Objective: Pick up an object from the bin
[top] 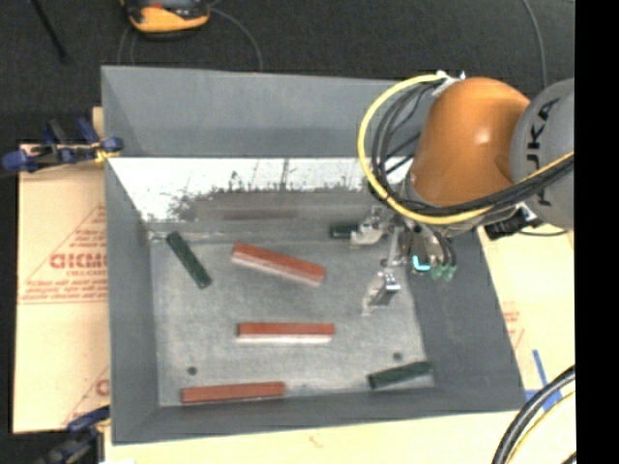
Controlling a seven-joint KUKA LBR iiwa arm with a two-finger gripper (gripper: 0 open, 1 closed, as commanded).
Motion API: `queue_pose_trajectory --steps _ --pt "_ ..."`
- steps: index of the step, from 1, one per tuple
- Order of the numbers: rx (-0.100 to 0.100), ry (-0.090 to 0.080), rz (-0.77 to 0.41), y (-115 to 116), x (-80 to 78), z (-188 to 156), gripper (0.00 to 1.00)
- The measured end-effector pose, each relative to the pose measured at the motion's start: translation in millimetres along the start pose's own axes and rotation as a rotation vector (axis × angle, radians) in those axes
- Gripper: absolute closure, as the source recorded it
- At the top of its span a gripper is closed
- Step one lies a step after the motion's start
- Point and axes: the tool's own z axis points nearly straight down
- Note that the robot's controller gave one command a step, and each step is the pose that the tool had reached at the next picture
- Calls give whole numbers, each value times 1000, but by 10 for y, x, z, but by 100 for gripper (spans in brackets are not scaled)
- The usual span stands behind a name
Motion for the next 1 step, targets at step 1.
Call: queue_pose_trajectory --steps 1 --pt "1 -8 0 -1 -16 -42 0"
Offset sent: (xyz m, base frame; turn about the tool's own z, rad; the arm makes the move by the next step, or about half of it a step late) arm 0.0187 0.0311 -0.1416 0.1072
